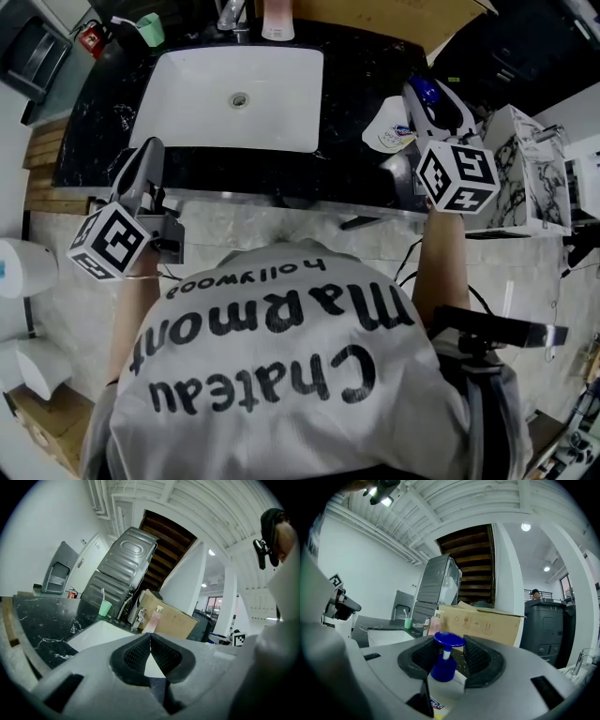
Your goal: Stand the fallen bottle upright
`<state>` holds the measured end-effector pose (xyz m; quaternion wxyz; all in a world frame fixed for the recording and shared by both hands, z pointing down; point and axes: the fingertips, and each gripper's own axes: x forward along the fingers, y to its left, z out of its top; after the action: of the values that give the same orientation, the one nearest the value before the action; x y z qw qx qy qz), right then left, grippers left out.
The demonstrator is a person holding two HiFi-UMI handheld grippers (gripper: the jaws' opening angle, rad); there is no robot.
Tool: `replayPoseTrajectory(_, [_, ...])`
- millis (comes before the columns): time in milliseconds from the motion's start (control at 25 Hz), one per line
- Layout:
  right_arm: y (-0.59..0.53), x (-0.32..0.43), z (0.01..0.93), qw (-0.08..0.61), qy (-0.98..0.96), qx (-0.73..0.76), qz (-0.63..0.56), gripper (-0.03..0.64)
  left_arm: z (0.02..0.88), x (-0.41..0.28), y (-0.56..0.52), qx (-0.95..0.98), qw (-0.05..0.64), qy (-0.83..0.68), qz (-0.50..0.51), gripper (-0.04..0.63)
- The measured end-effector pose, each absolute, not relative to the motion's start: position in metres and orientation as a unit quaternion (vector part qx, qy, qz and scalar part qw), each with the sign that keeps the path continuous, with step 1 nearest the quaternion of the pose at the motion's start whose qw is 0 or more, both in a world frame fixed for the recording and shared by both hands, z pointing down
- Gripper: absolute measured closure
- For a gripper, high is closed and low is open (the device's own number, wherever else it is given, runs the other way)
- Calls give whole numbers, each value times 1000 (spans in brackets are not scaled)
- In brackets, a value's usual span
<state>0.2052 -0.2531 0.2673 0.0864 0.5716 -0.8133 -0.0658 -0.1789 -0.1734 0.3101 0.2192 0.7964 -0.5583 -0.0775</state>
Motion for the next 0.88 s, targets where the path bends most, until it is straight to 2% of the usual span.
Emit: replayPoseTrajectory(880, [-253,211,267,84,-810,577,-65,459,312,-177,-176,798,224,-552,-88,581])
